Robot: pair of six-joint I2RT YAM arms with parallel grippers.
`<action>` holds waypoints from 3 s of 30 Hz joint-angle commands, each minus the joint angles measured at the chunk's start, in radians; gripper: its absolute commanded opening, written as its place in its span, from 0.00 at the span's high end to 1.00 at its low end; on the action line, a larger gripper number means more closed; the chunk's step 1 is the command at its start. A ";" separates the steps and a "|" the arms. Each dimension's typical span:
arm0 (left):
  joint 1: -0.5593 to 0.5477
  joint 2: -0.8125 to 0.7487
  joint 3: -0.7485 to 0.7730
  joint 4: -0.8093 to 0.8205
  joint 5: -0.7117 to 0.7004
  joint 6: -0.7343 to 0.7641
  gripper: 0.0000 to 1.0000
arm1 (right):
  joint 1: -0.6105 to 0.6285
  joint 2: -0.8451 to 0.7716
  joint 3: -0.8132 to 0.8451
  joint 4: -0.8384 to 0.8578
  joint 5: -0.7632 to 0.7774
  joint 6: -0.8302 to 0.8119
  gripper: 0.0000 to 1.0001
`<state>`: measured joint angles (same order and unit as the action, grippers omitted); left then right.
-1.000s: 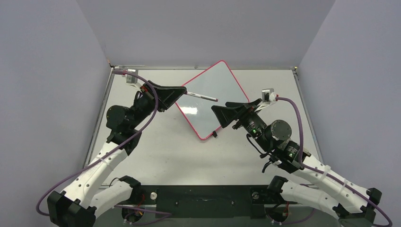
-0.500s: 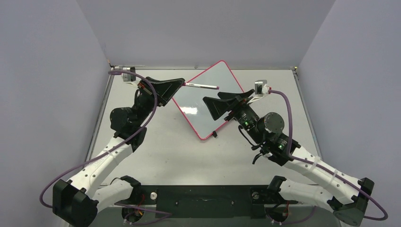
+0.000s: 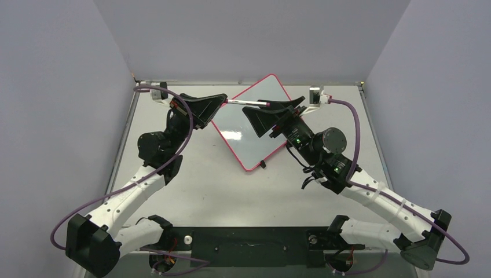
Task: Write a sentence on the whiteboard
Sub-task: Open the pen cap from the whiteboard marker.
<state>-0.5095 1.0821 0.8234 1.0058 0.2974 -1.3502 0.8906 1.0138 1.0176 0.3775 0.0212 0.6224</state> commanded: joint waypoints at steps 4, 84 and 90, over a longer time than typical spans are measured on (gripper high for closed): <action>-0.031 -0.008 -0.012 0.110 -0.061 -0.016 1.00 | -0.010 0.071 0.102 0.109 -0.105 0.036 0.33; -0.049 -0.201 -0.177 0.020 -0.158 0.312 1.00 | -0.236 0.039 -0.013 0.012 -0.135 0.407 1.00; -0.031 -0.327 -0.112 -0.573 -0.335 0.417 1.00 | -0.266 -0.008 -0.022 -0.080 -0.112 0.334 1.00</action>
<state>-0.5518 0.8383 0.6403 0.8734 0.1272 -1.0359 0.6464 1.0660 1.0004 0.3302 -0.1303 1.0088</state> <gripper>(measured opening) 0.134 0.107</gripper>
